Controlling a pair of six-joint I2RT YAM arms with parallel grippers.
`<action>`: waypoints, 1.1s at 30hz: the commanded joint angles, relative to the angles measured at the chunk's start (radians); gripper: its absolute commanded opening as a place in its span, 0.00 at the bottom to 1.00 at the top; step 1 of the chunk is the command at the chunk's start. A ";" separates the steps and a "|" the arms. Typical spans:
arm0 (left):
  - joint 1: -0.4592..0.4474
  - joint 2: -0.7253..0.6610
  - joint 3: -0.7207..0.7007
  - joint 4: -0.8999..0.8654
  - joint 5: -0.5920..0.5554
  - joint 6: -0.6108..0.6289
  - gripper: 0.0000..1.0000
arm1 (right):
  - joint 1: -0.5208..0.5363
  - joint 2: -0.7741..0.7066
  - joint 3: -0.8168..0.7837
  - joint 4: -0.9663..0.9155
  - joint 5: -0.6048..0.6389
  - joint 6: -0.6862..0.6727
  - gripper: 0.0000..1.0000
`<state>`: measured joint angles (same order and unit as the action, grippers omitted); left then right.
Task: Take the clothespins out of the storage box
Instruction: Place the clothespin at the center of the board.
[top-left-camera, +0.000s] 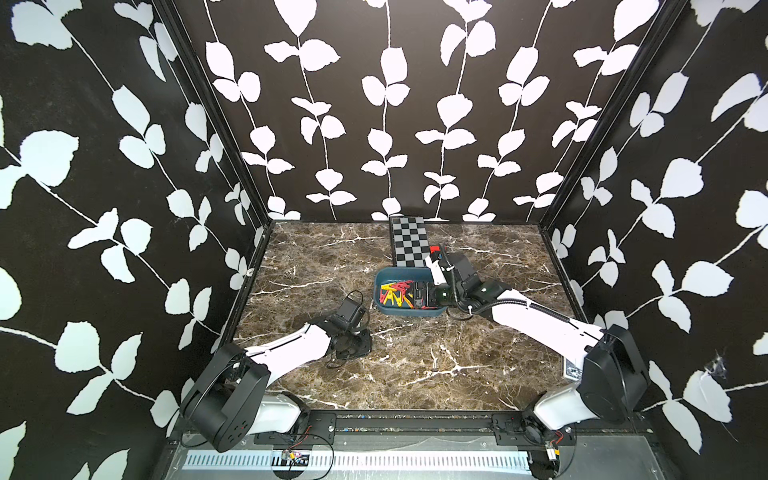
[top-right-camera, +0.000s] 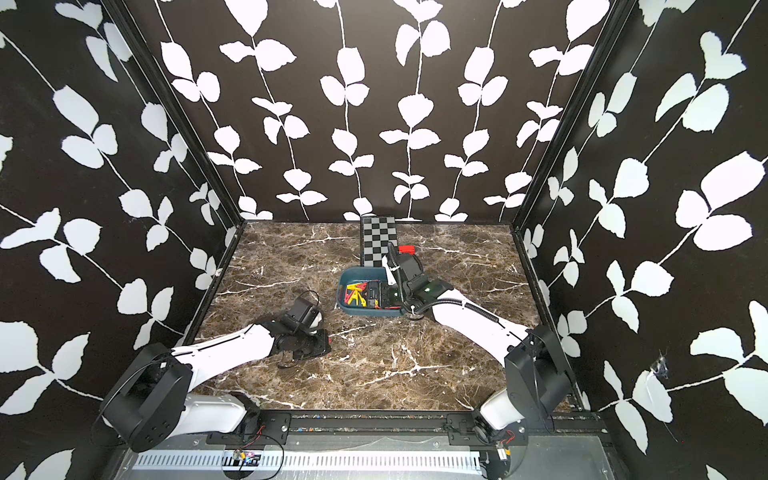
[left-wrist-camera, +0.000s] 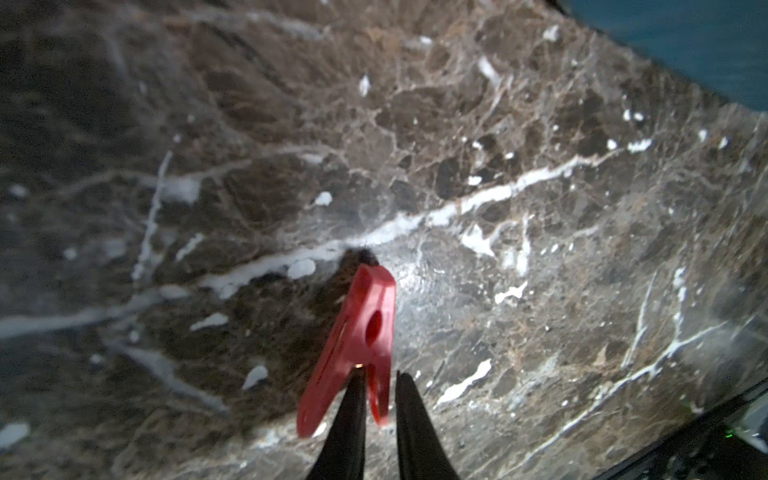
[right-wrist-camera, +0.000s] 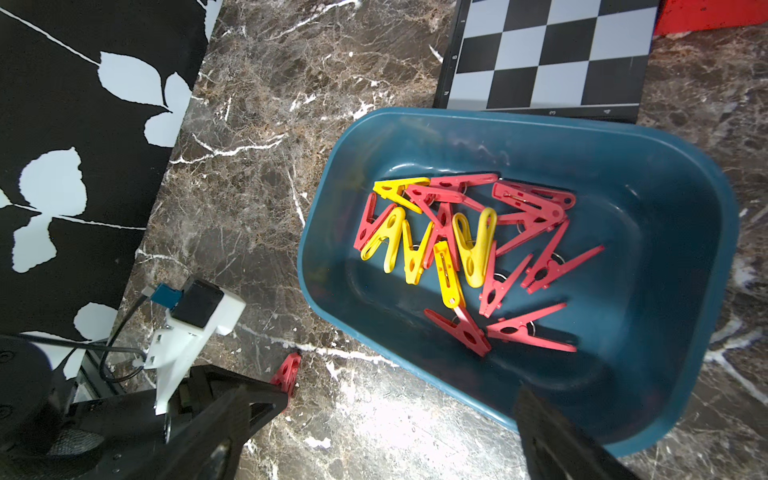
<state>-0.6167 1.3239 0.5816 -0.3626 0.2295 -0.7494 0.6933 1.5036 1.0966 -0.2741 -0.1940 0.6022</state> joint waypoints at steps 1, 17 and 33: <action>-0.004 -0.012 -0.017 -0.003 0.007 -0.001 0.27 | 0.009 0.020 0.026 -0.009 0.023 0.001 0.99; -0.005 -0.127 0.172 -0.220 -0.077 0.090 0.79 | 0.012 0.207 0.224 -0.166 0.201 -0.111 0.77; 0.045 -0.104 0.415 -0.320 -0.178 0.212 0.99 | 0.012 0.496 0.494 -0.301 0.319 -0.159 0.34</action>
<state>-0.5941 1.2198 0.9703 -0.6403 0.0807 -0.5751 0.6991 1.9762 1.5547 -0.5240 0.0818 0.4549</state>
